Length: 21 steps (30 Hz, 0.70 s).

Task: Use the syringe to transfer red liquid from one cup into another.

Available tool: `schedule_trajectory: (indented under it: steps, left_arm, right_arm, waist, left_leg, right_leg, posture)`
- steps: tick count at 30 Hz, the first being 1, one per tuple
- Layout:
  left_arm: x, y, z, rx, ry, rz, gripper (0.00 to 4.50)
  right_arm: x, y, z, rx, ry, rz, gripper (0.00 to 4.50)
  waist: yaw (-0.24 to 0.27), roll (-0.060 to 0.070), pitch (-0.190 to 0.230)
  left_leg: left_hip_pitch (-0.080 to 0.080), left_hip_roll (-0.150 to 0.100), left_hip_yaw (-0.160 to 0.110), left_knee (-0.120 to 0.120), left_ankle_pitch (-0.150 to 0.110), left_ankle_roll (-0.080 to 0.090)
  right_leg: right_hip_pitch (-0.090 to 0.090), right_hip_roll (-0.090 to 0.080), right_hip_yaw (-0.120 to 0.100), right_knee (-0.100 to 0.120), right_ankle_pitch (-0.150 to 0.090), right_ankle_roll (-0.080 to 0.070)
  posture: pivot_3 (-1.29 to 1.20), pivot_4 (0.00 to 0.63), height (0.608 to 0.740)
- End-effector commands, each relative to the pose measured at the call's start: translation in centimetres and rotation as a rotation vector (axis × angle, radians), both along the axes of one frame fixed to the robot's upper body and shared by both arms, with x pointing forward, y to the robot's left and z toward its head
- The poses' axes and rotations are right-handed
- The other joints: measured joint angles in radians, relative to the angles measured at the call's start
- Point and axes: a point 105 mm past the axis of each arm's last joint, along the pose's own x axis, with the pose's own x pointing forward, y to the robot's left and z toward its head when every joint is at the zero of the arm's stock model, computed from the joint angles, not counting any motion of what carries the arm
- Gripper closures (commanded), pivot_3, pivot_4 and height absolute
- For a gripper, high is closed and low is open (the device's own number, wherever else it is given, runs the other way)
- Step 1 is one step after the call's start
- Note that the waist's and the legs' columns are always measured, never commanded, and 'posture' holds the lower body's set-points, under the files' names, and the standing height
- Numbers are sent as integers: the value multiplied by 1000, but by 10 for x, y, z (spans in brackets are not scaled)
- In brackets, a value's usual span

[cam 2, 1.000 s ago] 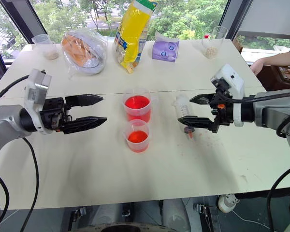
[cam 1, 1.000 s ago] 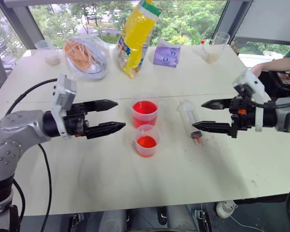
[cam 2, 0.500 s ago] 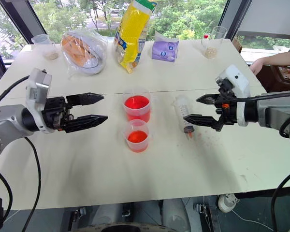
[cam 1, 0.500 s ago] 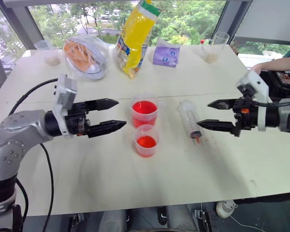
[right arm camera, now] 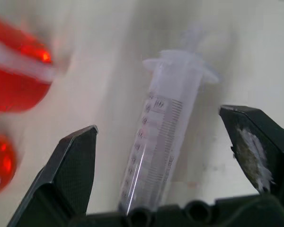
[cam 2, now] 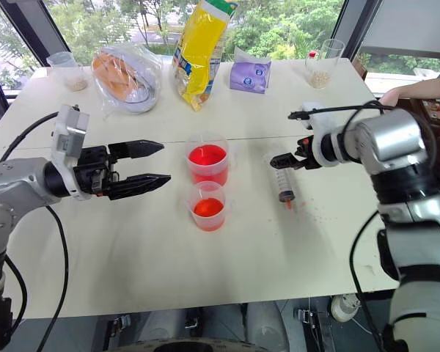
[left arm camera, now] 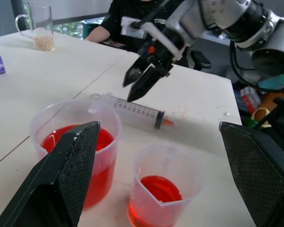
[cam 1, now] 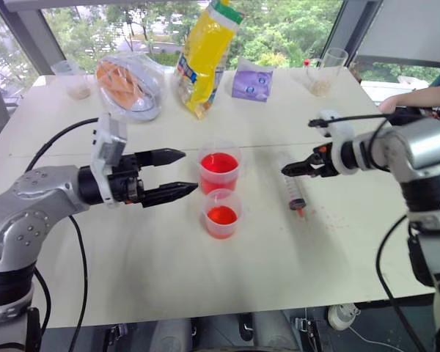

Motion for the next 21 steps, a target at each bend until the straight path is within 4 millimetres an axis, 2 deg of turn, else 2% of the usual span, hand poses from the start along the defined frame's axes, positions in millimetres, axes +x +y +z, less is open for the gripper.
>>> schedule_trajectory:
  steps: [1,7,13,16,20,21]
  left_arm:
    - [-4,-1,5,-5,-51,14,327]
    - [-5,0,3,-14,-60,44,327]
    - [-7,1,2,-19,-67,65,327]
    - [-7,2,0,-17,-65,70,327]
    - [-6,4,0,-9,-66,72,327]
    - [-5,5,1,-5,-69,73,327]
  right_arm:
    - [14,-3,-2,-56,19,-50,49]
    - [24,7,-23,-124,71,-24,49]
    - [31,14,-36,-182,84,15,49]
    - [31,18,-40,-193,98,25,912]
    - [28,20,-40,-170,128,16,2827]
    - [27,21,-39,-157,135,9,3107]
  waist:
    - [-2,0,0]
    - [-3,0,0]
    - [-6,0,0]
    - [-7,0,0]
    - [-9,0,0]
    - [-9,0,0]
  left_leg:
    - [0,0,0,0,0,0]
    - [0,0,0,0,0,0]
    - [1,0,0,0,0,0]
    - [2,0,0,0,0,0]
    - [2,0,0,0,0,0]
    - [2,0,0,0,0,0]
  right_leg:
    - [0,0,0,0,0,0]
    - [0,0,0,0,0,0]
    - [1,0,0,1,0,0]
    - [1,0,0,1,0,0]
    - [1,0,0,1,0,0]
    - [1,1,0,1,0,0]
  posture:
    - [0,150,740]
    - [0,150,740]
    - [0,150,740]
    - [0,150,740]
    - [0,150,740]
    - [0,150,740]
